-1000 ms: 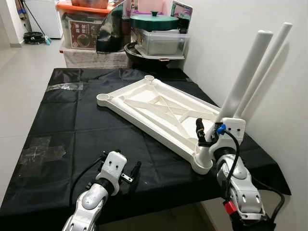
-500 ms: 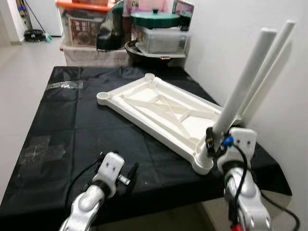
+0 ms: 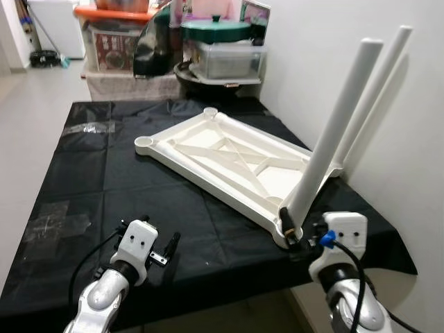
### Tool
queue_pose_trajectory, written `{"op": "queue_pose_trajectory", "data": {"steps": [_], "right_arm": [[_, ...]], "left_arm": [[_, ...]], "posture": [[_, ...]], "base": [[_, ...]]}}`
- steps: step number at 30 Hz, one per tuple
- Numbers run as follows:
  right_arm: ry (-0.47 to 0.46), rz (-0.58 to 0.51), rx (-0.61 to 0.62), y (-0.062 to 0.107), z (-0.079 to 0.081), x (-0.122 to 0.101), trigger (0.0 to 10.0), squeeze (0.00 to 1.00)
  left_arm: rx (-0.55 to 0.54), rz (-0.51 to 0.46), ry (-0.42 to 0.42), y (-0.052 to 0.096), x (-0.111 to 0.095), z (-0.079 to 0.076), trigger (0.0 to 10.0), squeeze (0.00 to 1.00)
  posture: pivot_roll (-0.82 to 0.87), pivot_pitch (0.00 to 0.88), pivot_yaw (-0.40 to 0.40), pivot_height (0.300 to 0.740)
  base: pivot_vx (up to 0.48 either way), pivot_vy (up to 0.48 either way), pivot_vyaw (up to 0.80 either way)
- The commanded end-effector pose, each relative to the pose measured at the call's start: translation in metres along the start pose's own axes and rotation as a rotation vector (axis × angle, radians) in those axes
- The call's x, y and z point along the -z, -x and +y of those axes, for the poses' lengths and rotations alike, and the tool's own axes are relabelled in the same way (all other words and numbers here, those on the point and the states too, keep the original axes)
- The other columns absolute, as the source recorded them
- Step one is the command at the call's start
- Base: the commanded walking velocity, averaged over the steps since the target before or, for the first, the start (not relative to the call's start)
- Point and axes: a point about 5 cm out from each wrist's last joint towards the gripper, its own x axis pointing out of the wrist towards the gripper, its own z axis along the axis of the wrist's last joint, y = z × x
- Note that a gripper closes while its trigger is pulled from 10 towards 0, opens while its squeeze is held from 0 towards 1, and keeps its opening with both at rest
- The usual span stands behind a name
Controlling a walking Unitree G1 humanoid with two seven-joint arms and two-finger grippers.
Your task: Building children table
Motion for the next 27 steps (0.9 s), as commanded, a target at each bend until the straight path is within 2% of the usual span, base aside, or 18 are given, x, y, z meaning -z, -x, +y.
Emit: {"op": "queue_pose_trajectory", "data": {"steps": [1,4,6,7,8,10,17,22,24,27], "right_arm": [[-0.003,-0.006,-0.043,-0.002,0.001,-0.004,10.0,0.00],[-0.010,-0.009,-0.085,-0.005,0.001,-0.006,10.0,0.00],[-0.003,0.030,-0.219,-0.007,0.008,-0.003,10.0,0.00],[-0.003,0.030,-0.219,-0.007,0.008,-0.003,10.0,0.00],[0.003,0.050,-0.269,-0.007,0.010,-0.001,10.0,0.00],[0.009,0.080,-0.266,-0.009,0.008,0.003,10.0,0.00],[-0.088,0.177,-0.192,-0.019,-0.002,0.012,10.0,0.00],[-0.039,0.151,-0.175,-0.025,-0.003,0.012,10.0,0.00],[0.008,0.100,-0.186,-0.029,0.001,0.009,10.0,0.00],[0.022,0.085,-0.193,-0.032,0.005,0.008,10.0,0.00]], "left_arm": [[-0.027,-0.005,0.015,-0.002,-0.003,0.004,10.0,0.00],[-0.047,-0.004,0.015,-0.003,-0.004,0.007,10.0,0.00],[-0.059,-0.005,0.016,-0.004,-0.004,0.009,10.0,0.00],[-0.059,-0.005,0.016,-0.004,-0.004,0.009,10.0,0.00],[-0.062,-0.006,0.017,-0.005,-0.004,0.009,10.0,0.00],[-0.069,-0.010,0.018,-0.006,-0.005,0.010,10.0,0.00],[-0.082,-0.011,0.021,-0.006,-0.005,0.011,10.0,0.00],[-0.094,-0.010,0.027,-0.007,-0.004,0.011,10.0,0.00],[-0.096,-0.012,0.029,-0.007,-0.005,0.010,10.0,0.00],[-0.093,-0.013,0.031,-0.008,-0.005,0.009,10.0,0.00]], "posture": [[0.03,0.000,-0.084,0.740],[0.03,0.000,-0.082,0.740],[0.02,0.000,-0.076,0.740],[0.02,0.000,-0.076,0.740],[0.02,0.000,-0.076,0.740],[0.03,0.000,-0.078,0.740],[0.03,0.000,-0.079,0.740],[0.04,0.000,-0.076,0.740],[0.04,0.000,-0.077,0.740],[0.04,0.000,-0.075,0.740]], "base": [[0.000,0.000,0.00],[0.000,0.000,0.00],[0.000,0.000,0.00],[0.000,0.000,0.00],[0.000,0.000,0.00],[0.000,0.000,0.00],[0.000,0.000,0.00],[0.000,0.000,0.00],[0.000,0.349,0.00],[0.000,0.405,0.00]]}}
